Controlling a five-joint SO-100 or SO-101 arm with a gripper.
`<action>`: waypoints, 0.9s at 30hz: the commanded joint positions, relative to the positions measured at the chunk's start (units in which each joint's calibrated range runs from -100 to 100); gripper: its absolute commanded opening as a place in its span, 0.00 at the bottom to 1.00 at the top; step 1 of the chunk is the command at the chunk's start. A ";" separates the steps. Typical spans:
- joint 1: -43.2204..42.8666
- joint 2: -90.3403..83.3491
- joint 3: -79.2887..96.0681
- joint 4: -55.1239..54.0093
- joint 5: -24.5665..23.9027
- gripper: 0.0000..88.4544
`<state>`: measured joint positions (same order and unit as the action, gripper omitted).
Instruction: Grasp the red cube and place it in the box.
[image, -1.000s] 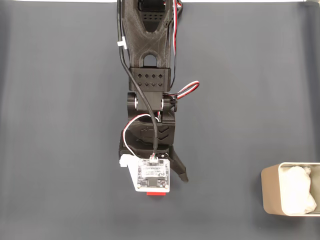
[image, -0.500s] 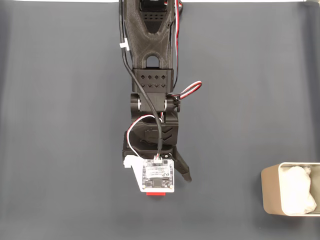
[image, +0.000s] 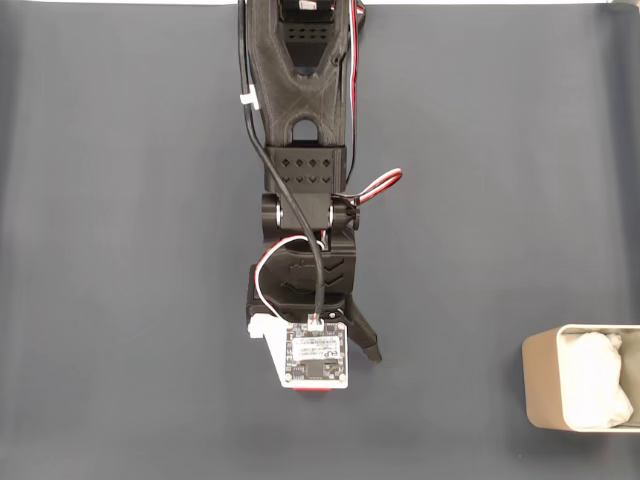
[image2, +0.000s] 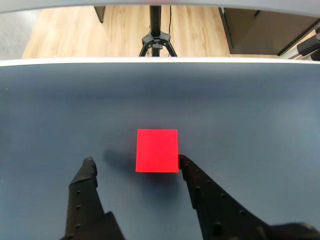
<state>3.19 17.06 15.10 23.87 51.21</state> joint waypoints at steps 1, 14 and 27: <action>-0.70 -0.25 -4.79 -1.00 -0.73 0.43; -1.13 0.27 -5.79 -0.75 -0.54 0.25; -1.06 -0.60 -6.07 -0.42 0.20 0.07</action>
<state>2.45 18.11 13.02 23.79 51.21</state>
